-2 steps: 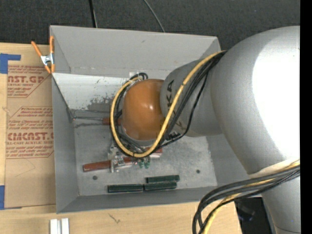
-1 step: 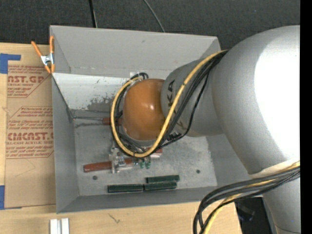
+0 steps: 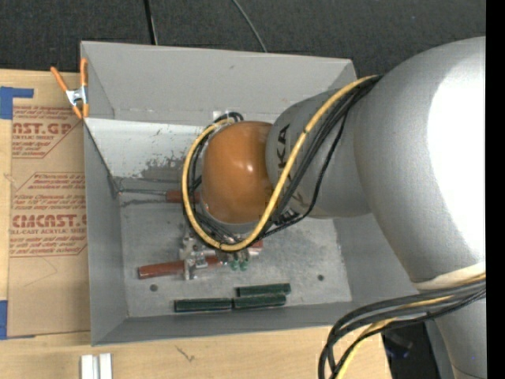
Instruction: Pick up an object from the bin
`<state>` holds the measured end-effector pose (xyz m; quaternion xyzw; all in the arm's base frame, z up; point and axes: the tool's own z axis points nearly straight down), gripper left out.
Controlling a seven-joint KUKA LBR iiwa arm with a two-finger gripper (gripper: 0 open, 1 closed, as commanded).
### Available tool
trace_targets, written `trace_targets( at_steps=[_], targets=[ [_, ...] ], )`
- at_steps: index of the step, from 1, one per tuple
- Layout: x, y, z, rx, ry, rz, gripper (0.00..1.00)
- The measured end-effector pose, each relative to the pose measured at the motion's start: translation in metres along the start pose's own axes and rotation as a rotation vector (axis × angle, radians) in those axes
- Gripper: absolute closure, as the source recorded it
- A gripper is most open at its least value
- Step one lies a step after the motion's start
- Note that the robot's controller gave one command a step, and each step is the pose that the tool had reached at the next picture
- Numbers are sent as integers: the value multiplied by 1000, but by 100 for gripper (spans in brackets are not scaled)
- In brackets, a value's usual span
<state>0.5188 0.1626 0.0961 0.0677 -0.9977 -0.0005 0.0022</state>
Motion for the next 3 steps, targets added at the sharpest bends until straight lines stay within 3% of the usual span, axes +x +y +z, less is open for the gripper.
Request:
trace_targets(
  at_steps=[1,3],
  targets=[
    [-2,0,-14,-1,-7,0,100],
    [0,0,-36,1,1,0,100]
  ],
)
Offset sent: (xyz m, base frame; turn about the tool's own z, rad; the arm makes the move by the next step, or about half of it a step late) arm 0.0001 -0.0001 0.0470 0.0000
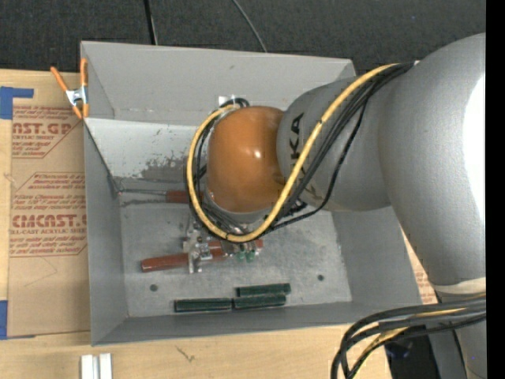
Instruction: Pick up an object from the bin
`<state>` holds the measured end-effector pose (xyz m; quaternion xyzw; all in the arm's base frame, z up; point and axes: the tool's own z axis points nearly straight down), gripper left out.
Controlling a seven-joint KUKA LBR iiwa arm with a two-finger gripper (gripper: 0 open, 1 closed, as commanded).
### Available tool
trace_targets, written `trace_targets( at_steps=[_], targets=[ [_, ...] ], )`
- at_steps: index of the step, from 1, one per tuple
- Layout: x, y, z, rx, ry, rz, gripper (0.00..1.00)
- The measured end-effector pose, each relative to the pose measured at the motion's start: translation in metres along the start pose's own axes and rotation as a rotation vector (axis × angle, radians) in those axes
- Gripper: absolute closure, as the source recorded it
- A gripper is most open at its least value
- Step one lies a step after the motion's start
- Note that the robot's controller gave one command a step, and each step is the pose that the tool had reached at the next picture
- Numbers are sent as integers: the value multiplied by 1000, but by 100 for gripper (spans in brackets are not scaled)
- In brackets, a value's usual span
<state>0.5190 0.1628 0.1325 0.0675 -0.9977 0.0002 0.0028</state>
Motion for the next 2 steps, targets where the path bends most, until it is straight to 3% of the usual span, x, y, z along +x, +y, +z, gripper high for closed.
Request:
trace_targets(
  at_steps=[2],
  targets=[
    [-1,0,-35,-1,-7,0,100]
  ],
)
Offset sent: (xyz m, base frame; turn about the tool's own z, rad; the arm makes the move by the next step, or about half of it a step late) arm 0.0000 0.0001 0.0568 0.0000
